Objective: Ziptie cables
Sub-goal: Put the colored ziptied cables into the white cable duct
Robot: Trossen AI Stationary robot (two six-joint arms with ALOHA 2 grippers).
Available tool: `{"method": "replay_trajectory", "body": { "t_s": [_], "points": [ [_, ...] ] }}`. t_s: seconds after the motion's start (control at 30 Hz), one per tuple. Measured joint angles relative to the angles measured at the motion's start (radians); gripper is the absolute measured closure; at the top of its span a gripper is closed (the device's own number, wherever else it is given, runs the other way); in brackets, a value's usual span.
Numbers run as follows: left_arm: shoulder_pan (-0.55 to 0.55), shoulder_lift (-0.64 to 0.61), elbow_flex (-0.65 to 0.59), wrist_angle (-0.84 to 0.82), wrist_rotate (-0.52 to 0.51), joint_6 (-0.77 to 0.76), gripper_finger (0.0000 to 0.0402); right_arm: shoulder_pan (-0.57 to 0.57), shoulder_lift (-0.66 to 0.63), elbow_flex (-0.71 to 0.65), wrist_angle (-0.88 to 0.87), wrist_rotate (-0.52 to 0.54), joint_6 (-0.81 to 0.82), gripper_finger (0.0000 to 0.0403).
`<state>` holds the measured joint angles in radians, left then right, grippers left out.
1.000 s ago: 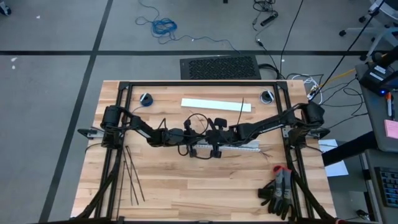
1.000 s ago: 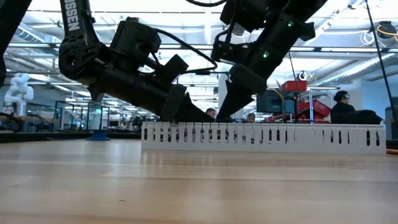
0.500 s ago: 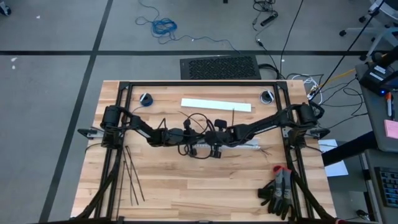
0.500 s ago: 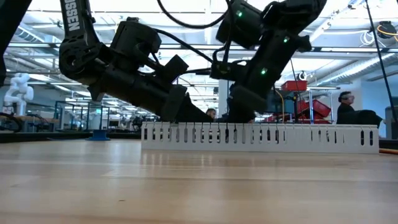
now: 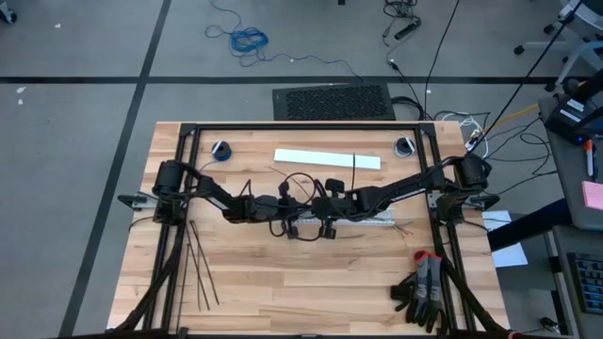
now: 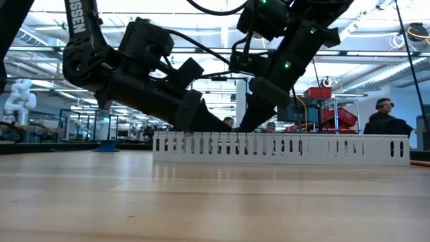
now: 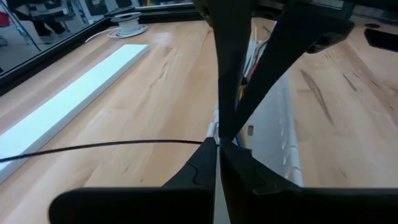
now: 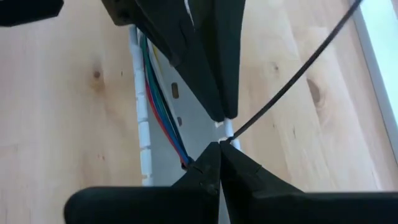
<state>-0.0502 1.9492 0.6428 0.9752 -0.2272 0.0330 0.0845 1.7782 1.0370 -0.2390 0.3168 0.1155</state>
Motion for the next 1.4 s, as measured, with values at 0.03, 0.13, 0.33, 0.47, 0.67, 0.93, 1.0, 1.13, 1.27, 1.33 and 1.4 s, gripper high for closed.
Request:
{"method": "replay_trajectory", "body": {
  "t_s": [0.03,0.13,0.33,0.47,0.67,0.93,1.0,1.13,1.27,1.33,1.4],
  "points": [
    [-0.001,0.000,0.005,0.000,0.000,0.000,0.0381,0.000,0.000,0.000,0.000,0.000,0.000,0.0403],
    [-0.003,0.002,0.018,-0.001,0.001,0.010,0.0381,0.000,0.000,0.000,0.000,0.000,0.000,0.0403],
    [-0.003,0.002,0.026,0.000,0.001,0.010,0.0381,0.000,0.000,0.000,-0.001,0.000,0.001,0.0403],
    [-0.003,-0.004,0.027,0.004,0.002,0.011,0.0381,0.005,0.000,0.000,-0.004,-0.002,0.002,0.0403],
    [-0.003,-0.090,0.027,0.002,-0.010,0.072,0.0381,0.005,0.015,0.000,-0.020,-0.004,0.015,0.0403],
    [0.037,-0.117,0.029,-0.085,-0.046,0.069,0.0381,0.005,0.019,0.001,-0.018,-0.005,0.014,0.0403],
    [0.049,-0.101,0.032,-0.101,-0.040,0.052,0.0381,0.005,0.019,0.001,-0.018,-0.005,0.014,0.0403],
    [0.064,-0.071,0.043,-0.098,-0.011,0.051,0.0381,0.005,0.019,0.001,-0.016,-0.005,0.016,0.0403],
    [0.076,-0.030,0.067,-0.105,0.033,0.051,0.0381,0.005,0.019,0.001,-0.017,-0.005,0.017,0.0403],
    [0.080,-0.008,0.083,-0.124,0.063,0.050,0.0381,0.005,0.019,0.001,-0.016,-0.006,0.018,0.0403],
    [0.083,0.015,0.117,-0.147,0.081,0.047,0.0381,0.005,0.019,0.001,-0.017,-0.007,0.020,0.0403]
  ]
}}
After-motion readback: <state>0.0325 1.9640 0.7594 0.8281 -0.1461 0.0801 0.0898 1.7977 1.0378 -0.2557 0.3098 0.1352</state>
